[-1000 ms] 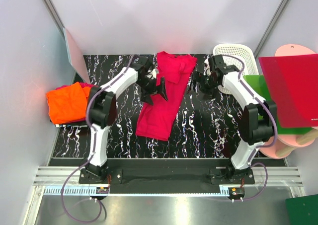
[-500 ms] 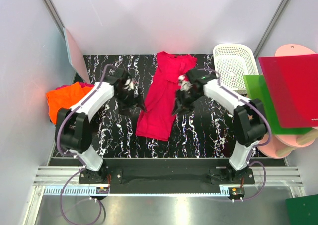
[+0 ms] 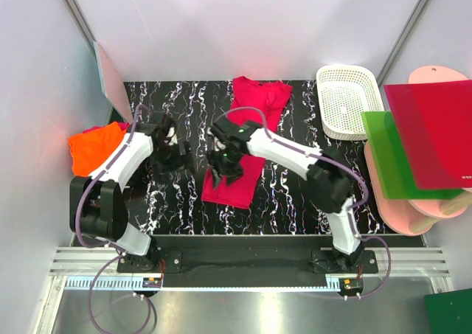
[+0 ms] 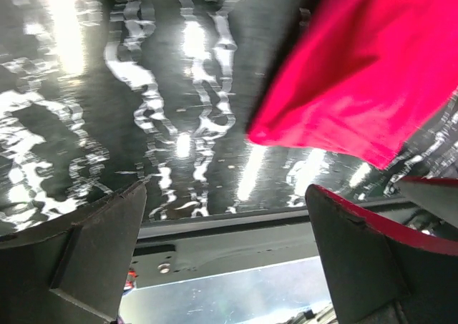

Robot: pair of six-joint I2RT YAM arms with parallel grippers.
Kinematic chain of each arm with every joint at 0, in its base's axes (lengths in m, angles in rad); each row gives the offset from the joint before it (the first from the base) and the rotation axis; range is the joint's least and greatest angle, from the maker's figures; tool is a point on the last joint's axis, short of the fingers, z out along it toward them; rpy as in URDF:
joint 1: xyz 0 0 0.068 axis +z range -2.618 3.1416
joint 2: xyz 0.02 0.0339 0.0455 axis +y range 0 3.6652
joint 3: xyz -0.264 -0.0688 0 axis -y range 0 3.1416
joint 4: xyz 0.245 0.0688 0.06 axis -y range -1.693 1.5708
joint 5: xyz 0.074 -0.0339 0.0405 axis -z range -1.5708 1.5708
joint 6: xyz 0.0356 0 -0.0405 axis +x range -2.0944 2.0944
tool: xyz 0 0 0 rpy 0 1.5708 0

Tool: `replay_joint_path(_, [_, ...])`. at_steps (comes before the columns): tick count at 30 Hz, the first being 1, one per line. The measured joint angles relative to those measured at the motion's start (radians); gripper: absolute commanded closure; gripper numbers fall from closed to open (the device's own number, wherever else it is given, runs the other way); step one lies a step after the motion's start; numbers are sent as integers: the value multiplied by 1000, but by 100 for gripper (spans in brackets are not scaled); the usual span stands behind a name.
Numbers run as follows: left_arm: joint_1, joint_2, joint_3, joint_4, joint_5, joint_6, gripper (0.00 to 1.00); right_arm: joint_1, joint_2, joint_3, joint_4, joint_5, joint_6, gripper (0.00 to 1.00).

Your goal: Fold and stack the t-shirts

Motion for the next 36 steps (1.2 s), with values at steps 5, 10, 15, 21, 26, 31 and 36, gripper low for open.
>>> replay_joint_path(5, [106, -60, -13, -8, -70, 14, 1, 37, 198, 247, -47, 60, 25, 40])
replay_joint_path(10, [247, -141, 15, -14, -145, 39, 1, 45, 365, 473, -182, 119, 31, 41])
replay_joint_path(15, [307, -143, 37, -12, -157, 69, 1, 56, 449, 621, -316, 148, 31, 45])
replay_joint_path(21, [329, -141, 35, -12, -154, 87, 1, 69, 530, 720, -387, 152, 34, 76])
replay_joint_path(26, [329, -131, 12, -7, -151, 95, 1, 71, 547, 719, -421, 180, 47, 94])
replay_joint_path(31, [329, -117, -1, -5, -150, 95, 1, 71, 542, 667, -425, 202, 46, 91])
replay_joint_path(36, [329, -103, -1, -2, -147, 95, 1, 71, 534, 644, -432, 203, 49, 42])
